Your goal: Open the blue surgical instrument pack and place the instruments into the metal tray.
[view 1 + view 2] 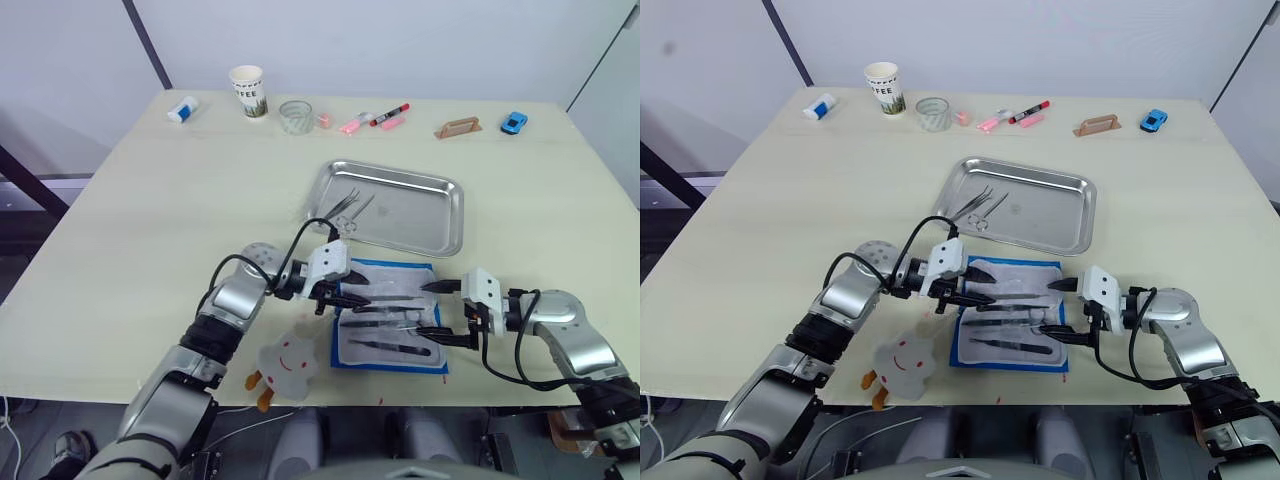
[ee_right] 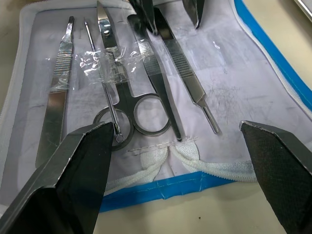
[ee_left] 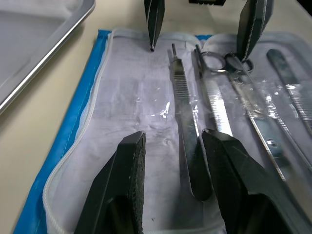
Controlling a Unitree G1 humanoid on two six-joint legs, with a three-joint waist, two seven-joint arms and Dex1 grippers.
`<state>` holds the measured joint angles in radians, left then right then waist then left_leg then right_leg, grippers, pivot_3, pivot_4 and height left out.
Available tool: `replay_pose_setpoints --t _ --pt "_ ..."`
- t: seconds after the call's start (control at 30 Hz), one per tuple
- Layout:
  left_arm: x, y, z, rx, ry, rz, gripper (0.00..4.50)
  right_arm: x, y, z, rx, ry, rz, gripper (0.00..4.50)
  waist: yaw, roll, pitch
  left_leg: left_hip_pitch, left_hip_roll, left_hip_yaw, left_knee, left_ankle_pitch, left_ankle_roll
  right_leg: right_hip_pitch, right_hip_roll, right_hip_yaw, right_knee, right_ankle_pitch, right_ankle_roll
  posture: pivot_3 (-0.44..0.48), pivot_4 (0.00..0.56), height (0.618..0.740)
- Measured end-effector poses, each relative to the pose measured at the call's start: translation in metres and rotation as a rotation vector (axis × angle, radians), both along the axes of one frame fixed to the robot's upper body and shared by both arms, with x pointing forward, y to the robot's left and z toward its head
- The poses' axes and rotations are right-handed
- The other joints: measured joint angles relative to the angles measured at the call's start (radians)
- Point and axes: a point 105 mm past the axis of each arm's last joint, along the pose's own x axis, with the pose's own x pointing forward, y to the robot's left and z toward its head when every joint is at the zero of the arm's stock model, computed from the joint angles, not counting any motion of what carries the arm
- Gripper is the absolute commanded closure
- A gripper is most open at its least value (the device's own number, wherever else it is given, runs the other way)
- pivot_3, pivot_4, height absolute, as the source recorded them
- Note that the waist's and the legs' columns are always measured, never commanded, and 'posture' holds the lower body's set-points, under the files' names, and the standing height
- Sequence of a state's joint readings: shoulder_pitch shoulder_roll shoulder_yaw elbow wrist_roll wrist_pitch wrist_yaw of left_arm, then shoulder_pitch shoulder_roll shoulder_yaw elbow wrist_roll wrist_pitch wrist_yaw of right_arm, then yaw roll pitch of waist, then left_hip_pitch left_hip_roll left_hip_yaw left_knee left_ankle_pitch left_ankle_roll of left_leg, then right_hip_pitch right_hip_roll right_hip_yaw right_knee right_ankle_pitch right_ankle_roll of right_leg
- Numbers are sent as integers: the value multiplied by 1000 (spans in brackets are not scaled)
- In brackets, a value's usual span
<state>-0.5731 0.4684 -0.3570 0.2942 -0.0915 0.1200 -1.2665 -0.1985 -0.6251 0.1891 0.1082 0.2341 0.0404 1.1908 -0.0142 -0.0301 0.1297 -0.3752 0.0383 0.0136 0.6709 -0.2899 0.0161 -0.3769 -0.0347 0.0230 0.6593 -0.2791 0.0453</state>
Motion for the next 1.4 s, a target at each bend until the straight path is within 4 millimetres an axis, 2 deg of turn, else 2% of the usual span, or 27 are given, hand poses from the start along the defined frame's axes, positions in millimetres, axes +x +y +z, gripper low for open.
replay_pose_setpoints --t 0.43,0.47,0.53,0.6,0.63,1.0,1.23,1.4 --pt "2 0 -2 40 -64 -26 2499 0 0 0 0 1 -1 0 0 0 0 0 0 0 0 0 0 0 0 0 0 0 0 0 150 740" --pt "2 0 -2 41 -63 -26 2945 0 0 0 0 1 -1 0 0 0 0 0 0 0 0 0 0 0 0 0 0 0 0 0 150 740" --pt "1 -1 -3 45 -60 -34 3398 0 0 0 0 2 -2 0 1 0 -1 0 0 0 0 0 0 0 0 0 0 0 0 0 150 740" --pt "-1 -2 -4 51 -57 -48 4301 0 0 -1 0 3 -3 0 1 0 -1 0 0 0 0 0 0 0 0 0 0 0 0 0 150 740" --pt "-1 -2 -4 53 -58 -49 4453 0 0 -1 0 3 -4 0 1 0 -2 1 0 0 0 0 0 0 0 0 0 0 0 0 150 740" --pt "-1 -1 -1 82 -48 -46 4453 1 2 -1 0 6 -12 0 -1 1 -3 1 0 0 0 0 0 0 1 1 1 0 0 0 150 740" --pt "0 11 10 163 1 -35 4453 2 6 0 -17 -1 3 0 -6 1 -3 4 1 2 -1 0 0 0 2 3 1 -1 -1 0 150 740" --pt "0 13 16 185 22 -31 4453 2 6 0 -21 -2 6 0 -6 1 -3 4 2 3 -2 0 0 0 3 4 2 -1 -2 0 150 740"
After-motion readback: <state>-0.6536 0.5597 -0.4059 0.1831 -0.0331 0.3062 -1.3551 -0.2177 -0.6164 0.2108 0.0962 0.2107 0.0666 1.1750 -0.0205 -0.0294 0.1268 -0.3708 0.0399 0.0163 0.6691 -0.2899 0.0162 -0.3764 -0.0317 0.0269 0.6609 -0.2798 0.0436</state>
